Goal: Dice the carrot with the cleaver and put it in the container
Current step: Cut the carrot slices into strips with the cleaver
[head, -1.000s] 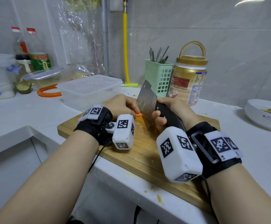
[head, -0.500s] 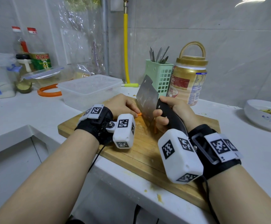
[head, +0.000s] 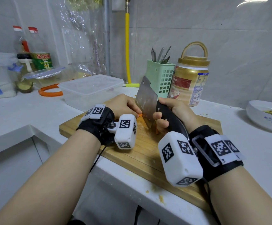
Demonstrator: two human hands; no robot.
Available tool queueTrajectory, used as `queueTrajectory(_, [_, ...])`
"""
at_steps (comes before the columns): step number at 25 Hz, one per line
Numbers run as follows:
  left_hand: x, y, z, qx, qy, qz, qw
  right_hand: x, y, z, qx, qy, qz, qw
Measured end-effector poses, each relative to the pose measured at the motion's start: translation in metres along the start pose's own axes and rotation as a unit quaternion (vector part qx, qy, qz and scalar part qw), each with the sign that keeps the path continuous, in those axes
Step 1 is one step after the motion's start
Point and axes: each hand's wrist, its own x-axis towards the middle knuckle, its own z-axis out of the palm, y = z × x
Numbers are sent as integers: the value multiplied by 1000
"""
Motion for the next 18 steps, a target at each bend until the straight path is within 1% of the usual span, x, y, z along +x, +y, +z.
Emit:
queueTrajectory(9, [0,0,-1,-1,0,-4,1000,-3,-2,1,-10,9,4,1000])
queueTrajectory(13, [-2,3,0,-8,9,-10,1000,3,0,12,-66,49,-8,997])
queueTrajectory(15, [-2,3,0,-3,10,-14,1000,7,0,15,-66,61,-8,996])
queueTrajectory(18, [-4,4,0,-5,6,-24,1000,6,-6,14,-50,44,18,998])
